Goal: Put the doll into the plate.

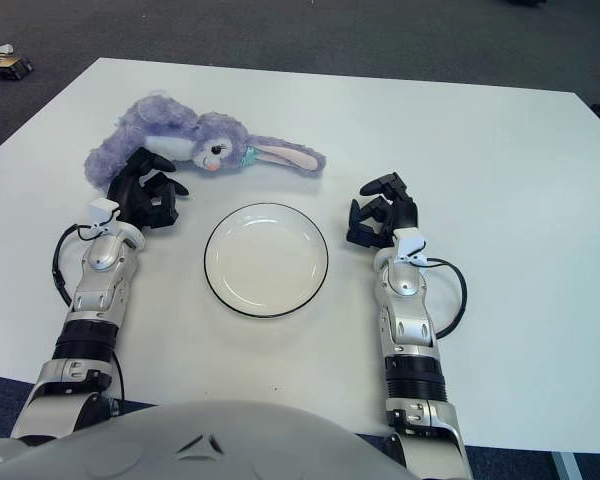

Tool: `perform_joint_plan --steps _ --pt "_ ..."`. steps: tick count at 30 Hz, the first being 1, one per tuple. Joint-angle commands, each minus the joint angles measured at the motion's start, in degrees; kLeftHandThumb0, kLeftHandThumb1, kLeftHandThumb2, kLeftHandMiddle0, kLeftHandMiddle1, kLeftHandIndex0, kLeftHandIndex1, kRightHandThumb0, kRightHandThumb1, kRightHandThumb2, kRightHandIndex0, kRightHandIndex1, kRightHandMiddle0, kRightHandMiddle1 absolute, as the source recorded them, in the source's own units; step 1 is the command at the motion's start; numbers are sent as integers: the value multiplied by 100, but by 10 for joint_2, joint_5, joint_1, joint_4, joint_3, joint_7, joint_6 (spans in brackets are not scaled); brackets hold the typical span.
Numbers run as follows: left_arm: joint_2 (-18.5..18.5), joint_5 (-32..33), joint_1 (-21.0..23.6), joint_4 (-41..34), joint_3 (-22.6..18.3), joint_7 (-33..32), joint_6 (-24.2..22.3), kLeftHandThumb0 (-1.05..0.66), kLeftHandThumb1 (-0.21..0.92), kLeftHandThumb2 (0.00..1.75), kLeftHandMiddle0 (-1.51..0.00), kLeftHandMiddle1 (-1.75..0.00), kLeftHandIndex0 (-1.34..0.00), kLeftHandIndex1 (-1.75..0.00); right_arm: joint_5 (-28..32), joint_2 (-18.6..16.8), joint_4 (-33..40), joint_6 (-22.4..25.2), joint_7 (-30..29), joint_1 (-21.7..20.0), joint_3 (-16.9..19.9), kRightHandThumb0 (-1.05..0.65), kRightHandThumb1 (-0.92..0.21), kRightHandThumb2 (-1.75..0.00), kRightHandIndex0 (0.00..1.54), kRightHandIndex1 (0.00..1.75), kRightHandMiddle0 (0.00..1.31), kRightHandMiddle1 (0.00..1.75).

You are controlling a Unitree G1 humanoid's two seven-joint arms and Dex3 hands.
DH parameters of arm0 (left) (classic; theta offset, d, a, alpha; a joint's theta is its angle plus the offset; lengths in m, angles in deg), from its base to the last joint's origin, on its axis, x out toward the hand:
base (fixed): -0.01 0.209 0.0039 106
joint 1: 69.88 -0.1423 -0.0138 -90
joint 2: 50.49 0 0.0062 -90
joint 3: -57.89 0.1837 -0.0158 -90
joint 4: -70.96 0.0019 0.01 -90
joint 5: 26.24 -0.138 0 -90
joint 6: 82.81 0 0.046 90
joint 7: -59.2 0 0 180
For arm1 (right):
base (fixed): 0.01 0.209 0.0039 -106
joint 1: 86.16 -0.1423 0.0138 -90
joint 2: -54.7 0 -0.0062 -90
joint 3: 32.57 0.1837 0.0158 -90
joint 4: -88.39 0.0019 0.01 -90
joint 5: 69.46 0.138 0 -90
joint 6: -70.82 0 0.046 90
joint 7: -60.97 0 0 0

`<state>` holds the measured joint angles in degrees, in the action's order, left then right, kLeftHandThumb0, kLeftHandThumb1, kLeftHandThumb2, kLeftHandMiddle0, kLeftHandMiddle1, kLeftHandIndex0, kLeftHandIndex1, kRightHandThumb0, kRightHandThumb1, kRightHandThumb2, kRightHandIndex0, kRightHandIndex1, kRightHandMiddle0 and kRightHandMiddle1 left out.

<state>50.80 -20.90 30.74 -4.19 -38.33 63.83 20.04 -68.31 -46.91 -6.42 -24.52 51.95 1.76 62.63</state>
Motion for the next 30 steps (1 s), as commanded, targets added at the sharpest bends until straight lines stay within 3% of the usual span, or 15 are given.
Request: perform_joint_plan --steps 1,19,30 --pt "7 -2 -32 25 2 2 5 -1 31 124 -72 -145 -45 -175 -3 -34 -38 9 -7 59 -7 -1 -24 -140 70 170 42 175" --pt "6 -4 -30 29 2 1 14 -1 31 124 -72 -144 -46 -175 -3 -35 -34 13 -13 58 -9 -1 -25 -140 69 170 42 175" --pt "7 -51 -34 28 6 -39 73 -1 30 123 -72 -140 -49 -175 -3 -34 -36 12 -14 57 -10 -1 -24 -140 70 169 42 175"
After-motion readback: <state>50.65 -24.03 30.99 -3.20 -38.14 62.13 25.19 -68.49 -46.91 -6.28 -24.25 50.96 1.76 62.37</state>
